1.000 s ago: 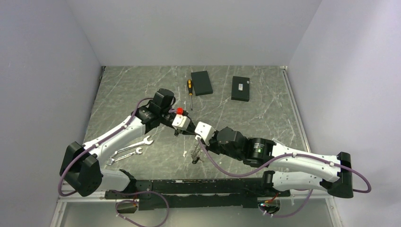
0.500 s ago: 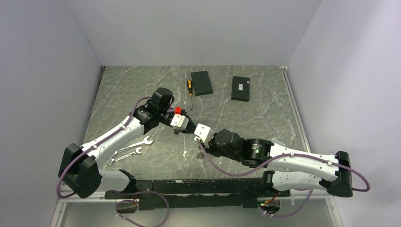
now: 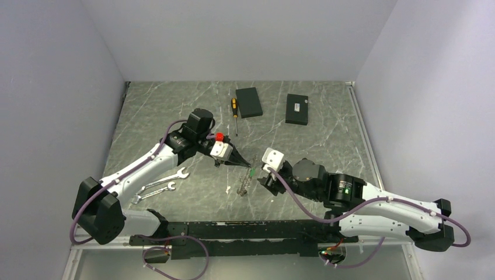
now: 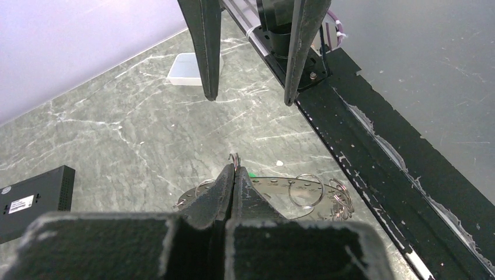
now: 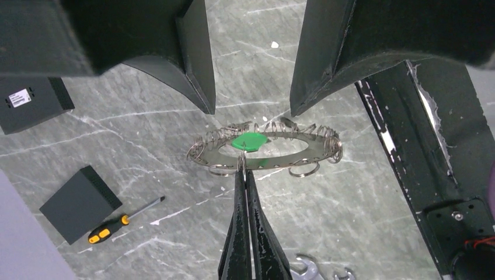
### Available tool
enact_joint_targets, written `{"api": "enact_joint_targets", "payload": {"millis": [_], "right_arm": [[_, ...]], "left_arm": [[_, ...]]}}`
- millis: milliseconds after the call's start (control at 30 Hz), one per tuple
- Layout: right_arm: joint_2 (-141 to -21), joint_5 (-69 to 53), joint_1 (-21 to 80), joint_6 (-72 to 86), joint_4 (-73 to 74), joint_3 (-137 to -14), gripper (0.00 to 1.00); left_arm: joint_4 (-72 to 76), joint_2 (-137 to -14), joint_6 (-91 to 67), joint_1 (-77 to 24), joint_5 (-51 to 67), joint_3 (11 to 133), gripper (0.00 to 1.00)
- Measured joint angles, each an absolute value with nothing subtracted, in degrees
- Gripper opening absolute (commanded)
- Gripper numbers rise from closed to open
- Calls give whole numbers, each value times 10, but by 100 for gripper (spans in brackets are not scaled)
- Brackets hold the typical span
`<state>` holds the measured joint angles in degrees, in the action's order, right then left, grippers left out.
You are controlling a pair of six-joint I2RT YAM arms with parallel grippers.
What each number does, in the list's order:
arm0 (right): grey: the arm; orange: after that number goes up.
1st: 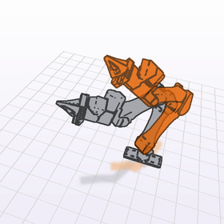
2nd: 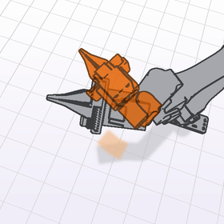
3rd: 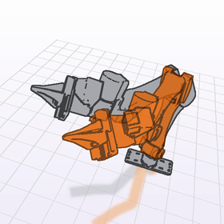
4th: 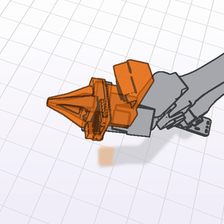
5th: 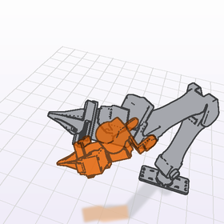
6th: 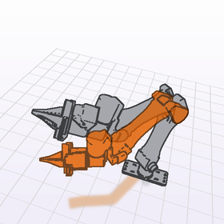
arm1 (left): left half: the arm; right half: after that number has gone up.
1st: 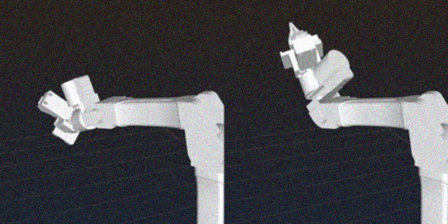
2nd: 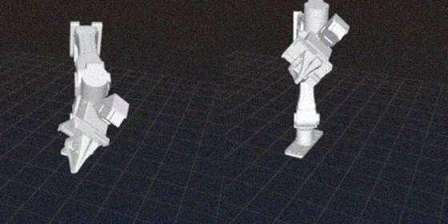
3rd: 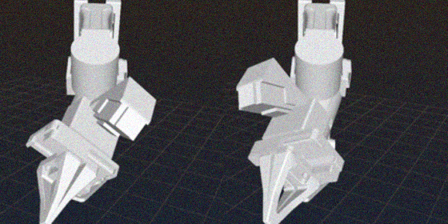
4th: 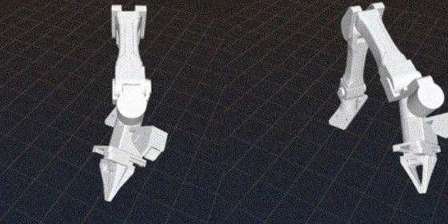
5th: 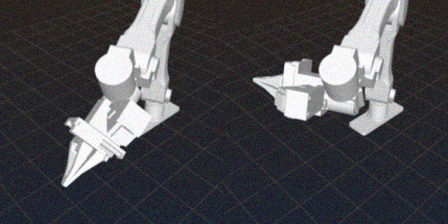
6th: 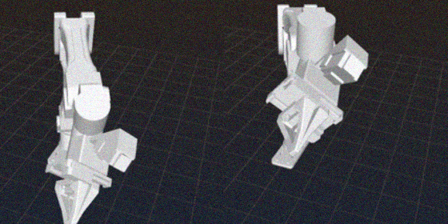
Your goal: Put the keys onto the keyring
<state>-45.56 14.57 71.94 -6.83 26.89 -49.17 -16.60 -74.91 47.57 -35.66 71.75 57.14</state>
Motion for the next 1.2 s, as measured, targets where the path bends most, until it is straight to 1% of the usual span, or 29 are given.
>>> {"api": "enact_joint_targets", "payload": {"millis": [200, 467, 633, 1100, 1200], "right_arm": [[-457, 152, 719, -73, 229, -482, 45], [-477, 156, 719, -100, 178, -464, 42], [-483, 155, 709, -117, 154, -458, 37], [-506, 128, 686, -138, 136, -458, 36], [-506, 122, 684, -138, 136, -458, 33]], "left_arm": [[-170, -749, 477, -357, 722, 571, 0], [-170, -749, 477, -357, 726, 571, 0], [-170, -749, 477, -357, 733, 571, 0], [-170, -749, 479, -357, 740, 571, 0], [-171, -749, 484, -357, 744, 571, 0]]}}
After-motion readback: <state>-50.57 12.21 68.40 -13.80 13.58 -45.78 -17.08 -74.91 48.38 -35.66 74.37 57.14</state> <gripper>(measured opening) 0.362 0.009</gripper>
